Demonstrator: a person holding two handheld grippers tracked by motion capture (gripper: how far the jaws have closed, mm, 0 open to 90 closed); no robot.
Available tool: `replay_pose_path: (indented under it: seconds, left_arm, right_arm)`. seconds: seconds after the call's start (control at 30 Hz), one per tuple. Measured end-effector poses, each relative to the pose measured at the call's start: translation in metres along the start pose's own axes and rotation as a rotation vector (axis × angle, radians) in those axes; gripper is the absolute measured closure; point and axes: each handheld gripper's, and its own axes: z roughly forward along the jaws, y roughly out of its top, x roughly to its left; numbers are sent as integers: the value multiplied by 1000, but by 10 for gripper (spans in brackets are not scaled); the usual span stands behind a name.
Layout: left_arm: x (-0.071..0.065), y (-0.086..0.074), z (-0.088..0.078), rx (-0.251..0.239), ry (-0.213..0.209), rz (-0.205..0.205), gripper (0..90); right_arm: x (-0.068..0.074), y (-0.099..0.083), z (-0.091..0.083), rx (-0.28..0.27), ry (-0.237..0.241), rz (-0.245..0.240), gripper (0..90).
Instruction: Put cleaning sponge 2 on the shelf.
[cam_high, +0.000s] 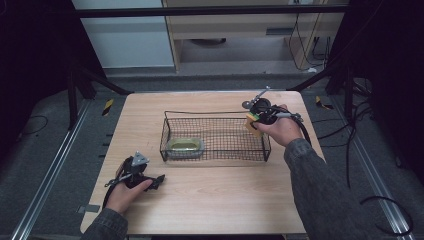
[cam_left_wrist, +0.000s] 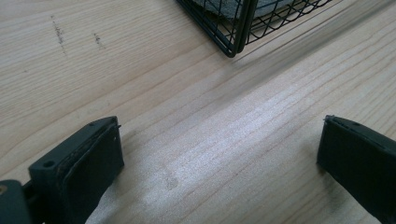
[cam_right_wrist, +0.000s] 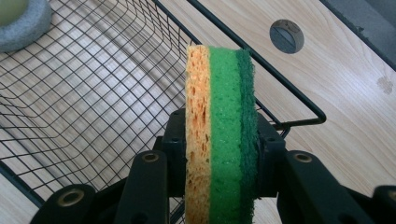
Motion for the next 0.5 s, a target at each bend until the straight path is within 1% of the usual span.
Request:
replay_pose_path:
  seconds: [0.13, 0.33, 0.37, 0.4, 0.5]
  left_arm:
    - [0, 0, 0, 0, 0, 0, 0]
    - [0, 0, 0, -1, 0, 0, 0]
    - [0, 0, 0, -1, 0, 0, 0]
    - [0, 0, 0, 0, -1, -1, 0]
    - [0, 0, 0, -1, -1, -3, 0]
  right_arm:
    - [-2, 0, 1, 0, -6, 3, 651]
    - [-5, -1, 5, 7, -7, 25, 649]
    - [-5, -2, 6, 6, -14, 27, 649]
    - [-6, -3, 7, 2, -6, 47, 649]
    - [-5, -6, 11, 12, -5, 47, 649]
